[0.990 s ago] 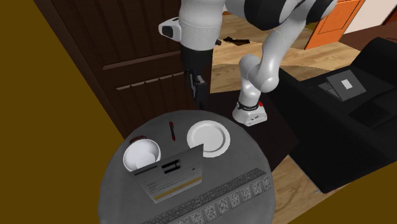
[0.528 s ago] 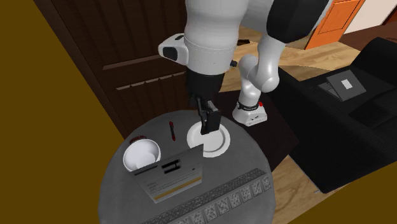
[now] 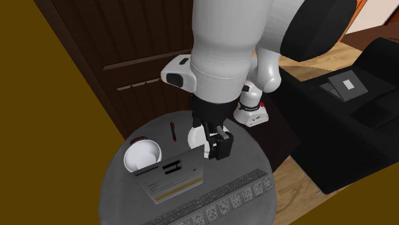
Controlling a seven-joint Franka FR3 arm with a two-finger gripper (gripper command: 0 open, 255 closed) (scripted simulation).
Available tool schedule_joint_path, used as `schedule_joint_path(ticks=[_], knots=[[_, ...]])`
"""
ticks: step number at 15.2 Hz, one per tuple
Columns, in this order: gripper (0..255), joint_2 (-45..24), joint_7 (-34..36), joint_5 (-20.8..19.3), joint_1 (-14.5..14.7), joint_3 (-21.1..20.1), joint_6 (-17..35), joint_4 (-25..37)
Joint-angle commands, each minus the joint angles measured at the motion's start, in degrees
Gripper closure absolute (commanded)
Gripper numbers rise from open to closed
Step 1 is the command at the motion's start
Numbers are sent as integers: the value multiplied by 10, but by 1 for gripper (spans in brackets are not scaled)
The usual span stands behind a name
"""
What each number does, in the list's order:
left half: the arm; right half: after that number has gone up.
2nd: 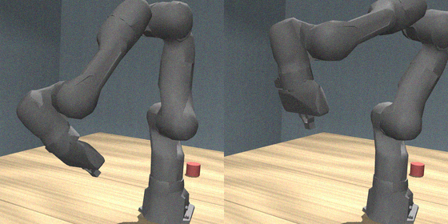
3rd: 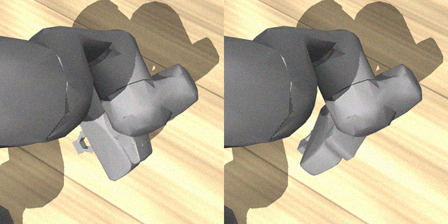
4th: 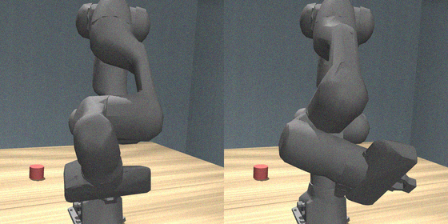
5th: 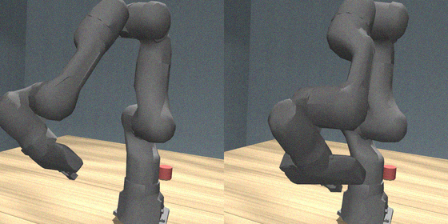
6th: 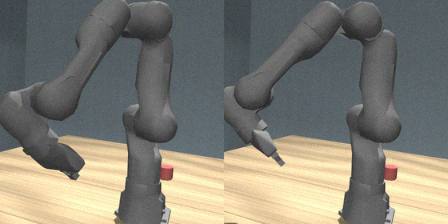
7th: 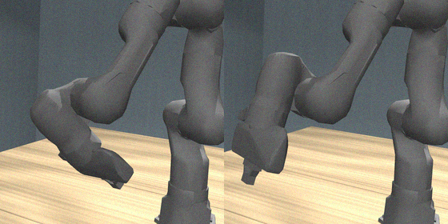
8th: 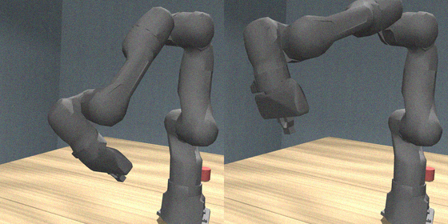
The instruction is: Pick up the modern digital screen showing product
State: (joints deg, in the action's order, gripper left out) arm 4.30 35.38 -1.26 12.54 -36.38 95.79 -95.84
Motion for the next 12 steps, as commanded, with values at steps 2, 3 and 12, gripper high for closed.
schedule_joint_path(ticks=[2, 3, 12], knots=[[0, 3, 0, 2, 0, 0, 23, -25], [0, 5, 0, 3, 0, 1, 31, -35], [255, 4, 0, 3, 0, 0, 35, -38]])
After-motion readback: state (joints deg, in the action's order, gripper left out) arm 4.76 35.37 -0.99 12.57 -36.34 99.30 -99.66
